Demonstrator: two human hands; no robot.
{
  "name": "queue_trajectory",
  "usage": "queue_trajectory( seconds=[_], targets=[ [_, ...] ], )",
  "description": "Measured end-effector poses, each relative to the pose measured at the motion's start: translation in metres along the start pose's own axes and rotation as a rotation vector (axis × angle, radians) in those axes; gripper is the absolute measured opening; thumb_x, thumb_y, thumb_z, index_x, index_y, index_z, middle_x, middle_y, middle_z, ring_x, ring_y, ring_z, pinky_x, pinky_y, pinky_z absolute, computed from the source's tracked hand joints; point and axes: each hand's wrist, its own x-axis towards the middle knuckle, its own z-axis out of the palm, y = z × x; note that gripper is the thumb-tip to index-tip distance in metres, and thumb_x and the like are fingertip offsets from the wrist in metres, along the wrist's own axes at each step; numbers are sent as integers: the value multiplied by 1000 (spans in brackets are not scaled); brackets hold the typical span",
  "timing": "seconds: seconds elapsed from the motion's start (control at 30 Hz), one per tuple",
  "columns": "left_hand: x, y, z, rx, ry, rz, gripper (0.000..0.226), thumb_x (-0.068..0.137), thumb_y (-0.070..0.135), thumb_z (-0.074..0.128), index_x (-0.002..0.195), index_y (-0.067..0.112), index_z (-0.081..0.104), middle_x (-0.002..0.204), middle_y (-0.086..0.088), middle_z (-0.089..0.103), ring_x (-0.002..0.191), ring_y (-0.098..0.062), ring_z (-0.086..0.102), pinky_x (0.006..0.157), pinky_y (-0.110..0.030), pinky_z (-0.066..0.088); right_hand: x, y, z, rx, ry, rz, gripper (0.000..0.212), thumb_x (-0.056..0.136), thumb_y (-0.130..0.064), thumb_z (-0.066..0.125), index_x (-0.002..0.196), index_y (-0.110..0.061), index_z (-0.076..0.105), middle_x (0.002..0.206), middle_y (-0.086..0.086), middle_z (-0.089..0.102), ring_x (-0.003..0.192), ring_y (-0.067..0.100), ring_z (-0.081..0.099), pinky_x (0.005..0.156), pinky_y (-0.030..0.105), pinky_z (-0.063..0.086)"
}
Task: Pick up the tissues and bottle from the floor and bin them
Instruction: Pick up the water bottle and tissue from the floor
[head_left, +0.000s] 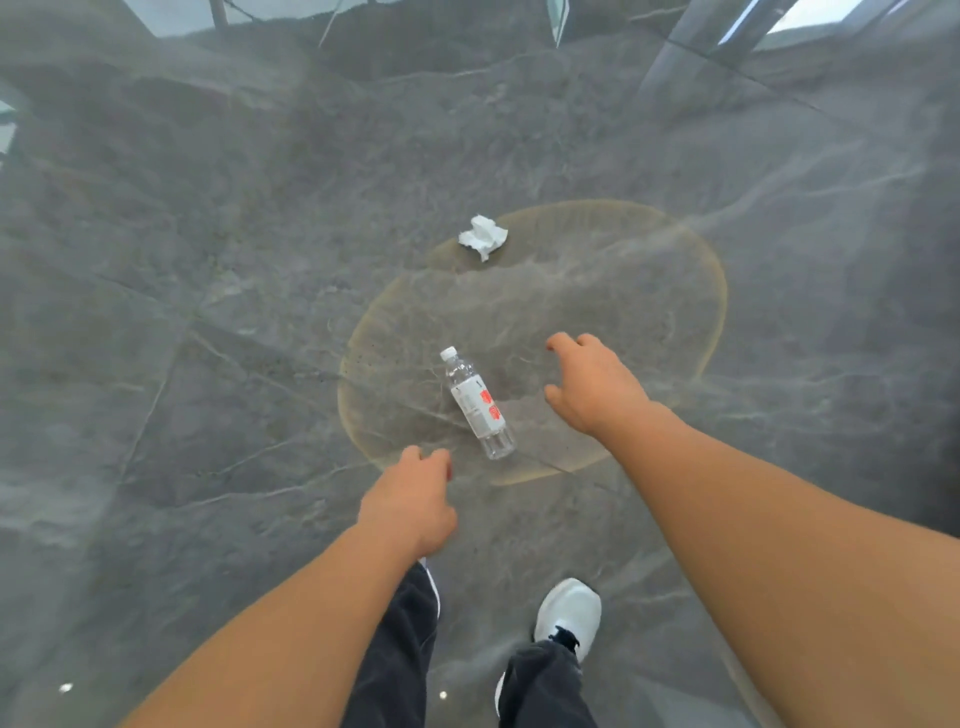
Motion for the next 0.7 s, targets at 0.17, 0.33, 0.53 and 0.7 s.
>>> queue_trajectory(
  seconds=[0.17, 0.33, 0.53, 0.7],
  targets=[
    [57, 22, -8, -109, -27, -52, 36, 79, 19, 54, 115, 23, 51, 117, -7, 47, 103, -32, 58, 88, -43, 50, 75, -31, -5, 25, -1, -60, 48, 86, -22, 56, 132, -16, 43, 126, 16, 47, 119, 39, 48, 97, 46, 47],
    [146, 47, 7, -454, 134, -204, 45, 77, 20, 60, 120, 27, 48, 113, -9, 47, 98, -37, 58, 88, -48, 51, 182, -31, 16, -98, -5, -160, 50, 85, -23, 57, 133, -17, 42, 130, 16, 45, 120, 41, 45, 97, 47, 46],
    [271, 45, 55, -652, 202, -485, 68, 75, 25, 67, 134, 38, 36, 128, -9, 39, 109, -40, 50, 82, -38, 43, 335, -17, 60, -342, 45, -293, 72, 79, -9, 58, 138, -39, 28, 151, 12, 24, 128, 45, 31, 96, 58, 41],
    [315, 42, 95, -631, 192, -485, 79, 68, 20, 73, 132, 40, 31, 132, -9, 25, 102, -41, 55, 86, -45, 50, 407, 2, 82, -468, 67, -317, 61, 75, -7, 60, 124, -34, 37, 148, 12, 23, 125, 48, 29, 79, 55, 45]
  ],
)
